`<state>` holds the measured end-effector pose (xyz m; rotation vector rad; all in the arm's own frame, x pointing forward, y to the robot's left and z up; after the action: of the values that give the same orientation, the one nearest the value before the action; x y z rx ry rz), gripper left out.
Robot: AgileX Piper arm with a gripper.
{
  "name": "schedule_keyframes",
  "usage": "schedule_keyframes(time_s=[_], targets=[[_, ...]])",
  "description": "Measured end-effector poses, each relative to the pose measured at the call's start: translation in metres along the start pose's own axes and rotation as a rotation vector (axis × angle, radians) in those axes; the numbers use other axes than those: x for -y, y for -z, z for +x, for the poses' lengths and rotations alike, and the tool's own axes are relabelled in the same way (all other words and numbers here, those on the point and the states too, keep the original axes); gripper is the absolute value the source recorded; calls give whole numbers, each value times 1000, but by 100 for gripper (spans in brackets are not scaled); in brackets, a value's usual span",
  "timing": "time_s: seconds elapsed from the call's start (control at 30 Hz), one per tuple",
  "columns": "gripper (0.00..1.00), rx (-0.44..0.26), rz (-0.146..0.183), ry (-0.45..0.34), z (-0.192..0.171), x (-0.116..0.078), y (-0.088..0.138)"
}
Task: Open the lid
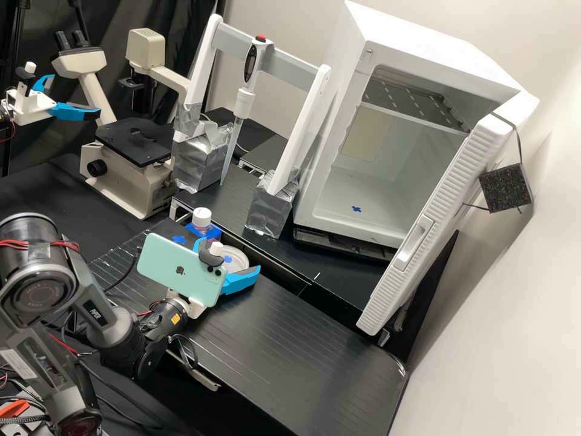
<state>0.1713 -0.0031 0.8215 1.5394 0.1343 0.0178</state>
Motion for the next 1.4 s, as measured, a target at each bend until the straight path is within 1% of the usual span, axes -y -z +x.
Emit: schedule_keyframes(time_s=[0.3, 0.4, 0.6, 0.63, 0.7, 0.77, 0.83, 0.87, 0.97, 1.07, 1.1, 1.2, 1.27, 1.4], targets=[[0, -2, 3, 3, 0, 0, 0], [0, -8, 12, 9, -2, -1, 0], [0, -51, 29, 19, -11, -7, 7], [0, -63, 25, 23, -13, -8, 9], [0, -80, 27, 22, -17, -10, 13], [0, -86, 24, 14, -21, -13, 15], [0, -82, 23, 2, -23, -15, 16], [0, -76, 31, -7, -24, -17, 15], [0, -45, 31, -44, -26, -21, 11], [0, 5, 57, -100, -28, -27, 4], [0, 40, 84, -127, -30, -31, -2], [0, 109, 148, -172, -33, -37, -16], [0, 150, 167, -197, -34, -43, -24], [0, 197, 199, -241, -34, -54, -38]])
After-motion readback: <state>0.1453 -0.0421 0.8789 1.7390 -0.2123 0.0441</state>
